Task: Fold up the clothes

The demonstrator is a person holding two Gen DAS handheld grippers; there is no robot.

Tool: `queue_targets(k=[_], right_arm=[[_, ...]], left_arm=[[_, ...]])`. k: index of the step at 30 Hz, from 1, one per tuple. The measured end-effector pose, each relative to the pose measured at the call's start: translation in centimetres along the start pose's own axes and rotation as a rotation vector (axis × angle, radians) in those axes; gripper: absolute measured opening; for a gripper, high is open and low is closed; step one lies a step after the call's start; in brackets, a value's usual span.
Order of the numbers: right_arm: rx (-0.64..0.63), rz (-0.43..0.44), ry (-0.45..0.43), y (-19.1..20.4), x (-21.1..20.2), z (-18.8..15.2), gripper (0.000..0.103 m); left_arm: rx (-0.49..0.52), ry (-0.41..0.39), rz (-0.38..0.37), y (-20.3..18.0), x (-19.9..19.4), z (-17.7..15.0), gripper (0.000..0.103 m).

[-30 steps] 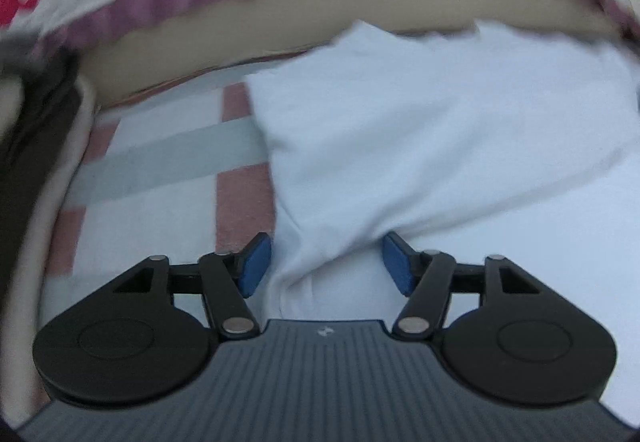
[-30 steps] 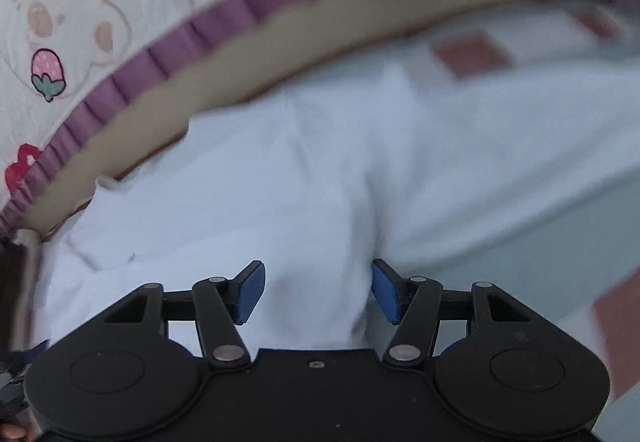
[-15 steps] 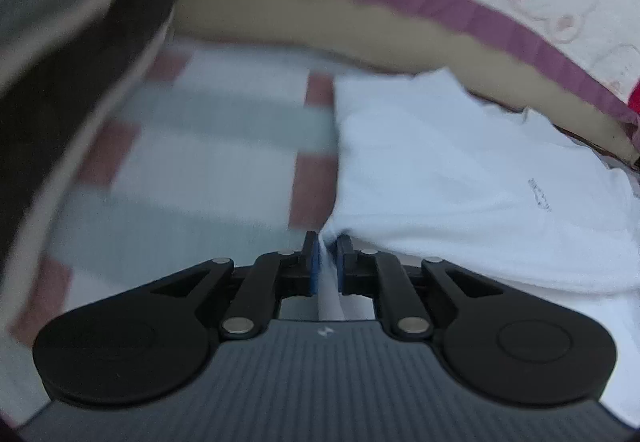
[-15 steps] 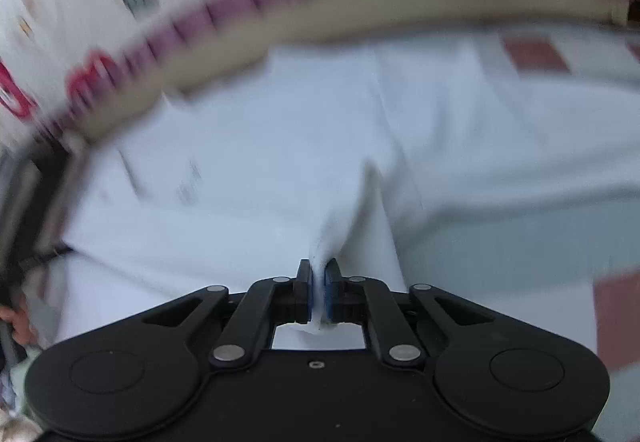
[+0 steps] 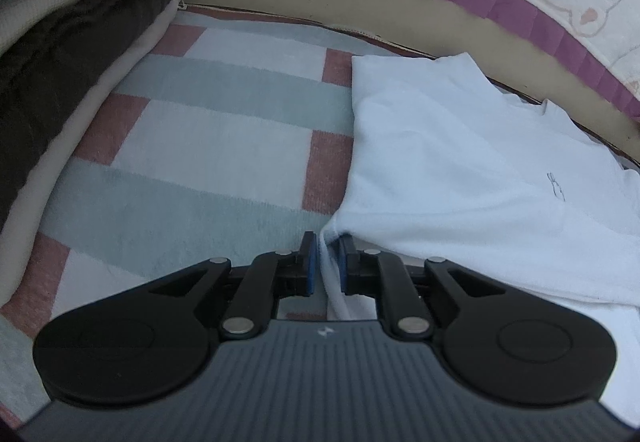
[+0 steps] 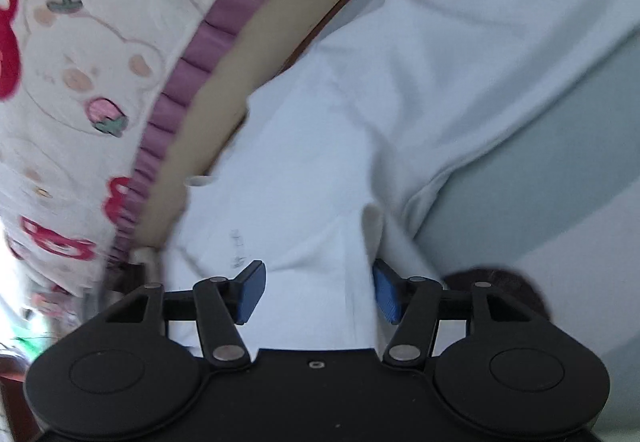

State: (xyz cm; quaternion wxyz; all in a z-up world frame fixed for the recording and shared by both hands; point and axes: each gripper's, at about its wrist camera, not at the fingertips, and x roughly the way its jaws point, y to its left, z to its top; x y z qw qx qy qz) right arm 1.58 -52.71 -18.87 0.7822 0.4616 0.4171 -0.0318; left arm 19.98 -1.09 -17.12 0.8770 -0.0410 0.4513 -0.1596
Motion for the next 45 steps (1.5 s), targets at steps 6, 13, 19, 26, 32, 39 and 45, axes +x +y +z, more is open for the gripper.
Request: queue_targets(k=[6, 13, 19, 26, 32, 39, 45], right_arm=[[-0.285, -0.146, -0.081, 4.8, 0.8, -0.3, 0.007], [-0.643, 0.016, -0.482, 17.0, -7.0, -1.7, 0.006], [-0.607, -0.406, -0.397, 12.5, -3.6, -0.3, 0.004], [-0.757, -0.172, -0.582, 19.6, -7.3, -0.1, 0.004], [-0.555, -0.555, -0.375, 9.9, -2.9, 1.6, 0.004], [-0.568, -0.706, -0.271, 7.6, -0.9, 1.5, 0.006], [-0.593, -0.840, -0.187, 6.1, 0.6, 1.4, 0.006]], left_arm=[[0.007, -0.003, 0.007, 0.0, -0.1, -0.1, 0.011], [0.070, -0.001, 0.043, -1.0, -0.2, -0.3, 0.011], [0.100, 0.016, 0.006, -1.4, -0.6, -0.6, 0.014], [0.185, -0.001, 0.034, -2.4, -0.7, -1.0, 0.014], [0.172, 0.028, -0.037, -2.5, -0.9, -0.8, 0.017], [0.205, 0.045, -0.002, -2.9, -0.8, -0.8, 0.017], [0.179, 0.052, -0.013, -2.6, -0.8, -0.8, 0.017]])
